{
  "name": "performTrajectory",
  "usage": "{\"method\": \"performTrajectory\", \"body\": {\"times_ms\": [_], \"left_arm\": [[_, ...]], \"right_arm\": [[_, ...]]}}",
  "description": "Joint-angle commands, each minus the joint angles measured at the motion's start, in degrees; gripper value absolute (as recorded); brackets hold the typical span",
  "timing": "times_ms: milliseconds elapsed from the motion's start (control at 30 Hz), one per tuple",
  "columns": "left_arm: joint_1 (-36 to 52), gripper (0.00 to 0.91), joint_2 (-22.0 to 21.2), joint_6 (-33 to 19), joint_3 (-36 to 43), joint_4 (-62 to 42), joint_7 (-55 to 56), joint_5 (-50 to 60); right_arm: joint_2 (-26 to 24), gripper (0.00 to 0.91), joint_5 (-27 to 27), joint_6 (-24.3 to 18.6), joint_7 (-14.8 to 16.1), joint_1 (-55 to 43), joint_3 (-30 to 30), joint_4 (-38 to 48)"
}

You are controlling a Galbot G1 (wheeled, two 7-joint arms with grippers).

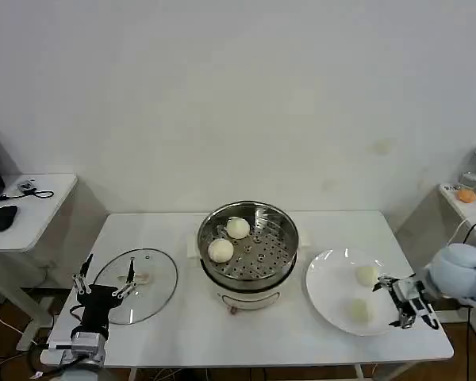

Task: Take steamed baozi put them in steamer then cover it.

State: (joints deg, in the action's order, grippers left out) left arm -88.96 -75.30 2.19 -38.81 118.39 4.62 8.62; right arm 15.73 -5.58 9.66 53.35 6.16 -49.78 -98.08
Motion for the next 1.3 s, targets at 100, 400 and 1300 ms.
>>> {"method": "performTrajectory", "body": {"times_ms": [100, 400, 1300], "left_arm": [[-0.1, 0.907, -0.2, 0.0, -0.2, -0.1, 0.0, 0.2], [0.0, 0.907, -0.2, 0.0, -0.5, -0.6, 0.1, 0.2], [0.1, 0.907, 0.4, -0.2, -0.7, -0.1, 0.0, -0.4]], "right_arm": [[7.1, 0.907, -1.5, 0.0, -1.0, 9.5, 6.7, 5.4], [8.4, 0.836, -3.6, 0.4, -0.7, 9.5, 6.6, 8.5], [3.7, 0.595, 2.0, -2.0, 8.0, -12.0, 5.0, 5.9]]}}
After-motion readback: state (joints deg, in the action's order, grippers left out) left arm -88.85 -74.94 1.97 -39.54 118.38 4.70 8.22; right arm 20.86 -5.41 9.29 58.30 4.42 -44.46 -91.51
